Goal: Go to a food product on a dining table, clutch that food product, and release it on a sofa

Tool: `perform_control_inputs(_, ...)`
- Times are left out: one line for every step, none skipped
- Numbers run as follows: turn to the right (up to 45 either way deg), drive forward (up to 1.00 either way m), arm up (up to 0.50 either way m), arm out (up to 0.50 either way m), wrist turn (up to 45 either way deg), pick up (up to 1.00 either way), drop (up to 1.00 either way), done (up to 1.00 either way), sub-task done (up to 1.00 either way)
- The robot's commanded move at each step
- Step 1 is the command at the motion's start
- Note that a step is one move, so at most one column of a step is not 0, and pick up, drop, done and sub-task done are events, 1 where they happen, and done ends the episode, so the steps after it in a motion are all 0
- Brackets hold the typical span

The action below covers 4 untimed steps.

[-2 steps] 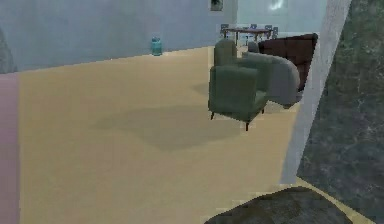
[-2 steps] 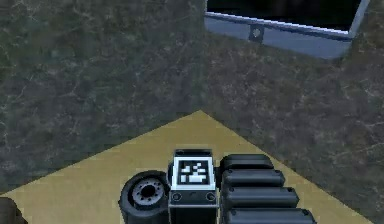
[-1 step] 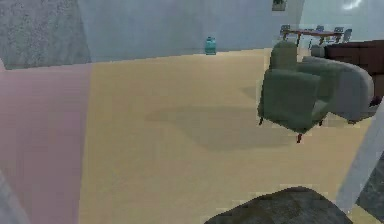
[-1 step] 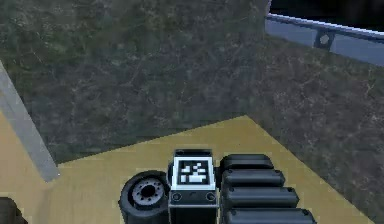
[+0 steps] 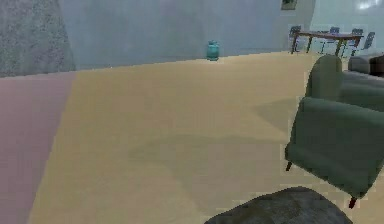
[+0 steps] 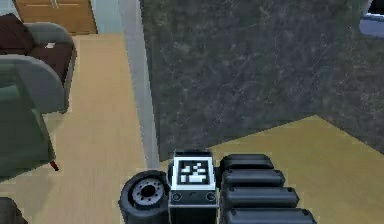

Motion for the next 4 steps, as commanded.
perform_control_inputs(-45.0, 0.0, 0.0, 0.0, 0.0, 0.0, 0.0, 0.0, 0.0)
perform_control_inputs(-15.0, 0.0, 0.0, 0.0, 0.0, 0.0, 0.0, 0.0, 0.0)
perform_control_inputs(0.0, 1.0, 0.0, 0.0, 0.0, 0.0, 0.0, 0.0, 0.0)
perform_control_inputs(0.0, 1.0, 0.0, 0.0, 0.0, 0.0, 0.0, 0.0, 0.0)
